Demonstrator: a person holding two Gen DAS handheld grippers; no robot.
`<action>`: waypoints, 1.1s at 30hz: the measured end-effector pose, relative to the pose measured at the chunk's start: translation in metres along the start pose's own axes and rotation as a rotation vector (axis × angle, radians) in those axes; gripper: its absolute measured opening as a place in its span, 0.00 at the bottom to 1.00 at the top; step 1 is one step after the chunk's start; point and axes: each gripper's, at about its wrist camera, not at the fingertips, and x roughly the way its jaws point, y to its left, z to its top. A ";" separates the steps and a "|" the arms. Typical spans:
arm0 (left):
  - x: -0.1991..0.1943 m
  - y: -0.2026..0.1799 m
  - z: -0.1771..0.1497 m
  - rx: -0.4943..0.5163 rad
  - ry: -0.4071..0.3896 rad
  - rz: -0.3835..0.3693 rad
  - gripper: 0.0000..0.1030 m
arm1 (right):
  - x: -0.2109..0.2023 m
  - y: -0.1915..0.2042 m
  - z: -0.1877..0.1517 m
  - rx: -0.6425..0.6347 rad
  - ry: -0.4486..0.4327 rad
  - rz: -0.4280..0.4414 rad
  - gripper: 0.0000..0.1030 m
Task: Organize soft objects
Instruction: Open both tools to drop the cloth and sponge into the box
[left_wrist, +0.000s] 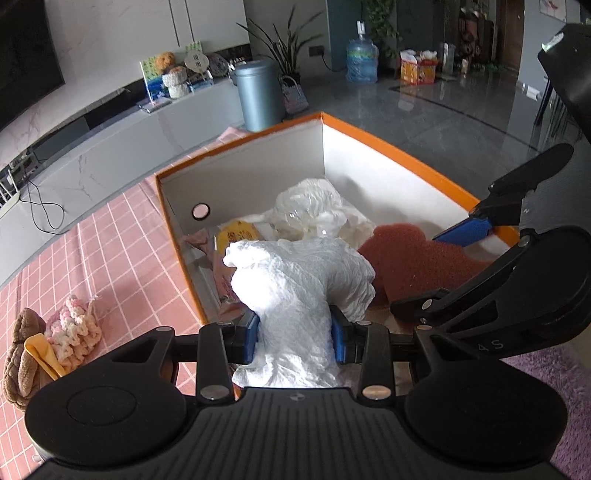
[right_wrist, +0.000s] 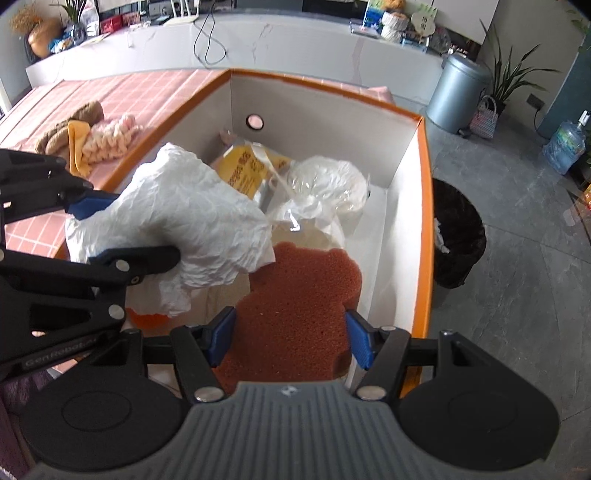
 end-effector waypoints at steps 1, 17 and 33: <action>0.002 -0.002 0.000 0.012 0.002 -0.001 0.41 | 0.002 0.000 -0.001 -0.003 0.010 0.002 0.61; -0.002 -0.004 -0.001 0.062 -0.003 0.043 0.65 | 0.006 0.002 -0.004 -0.089 0.038 -0.045 0.75; -0.057 0.019 0.000 -0.048 -0.159 0.027 0.80 | -0.028 0.008 0.005 -0.135 -0.031 -0.111 0.90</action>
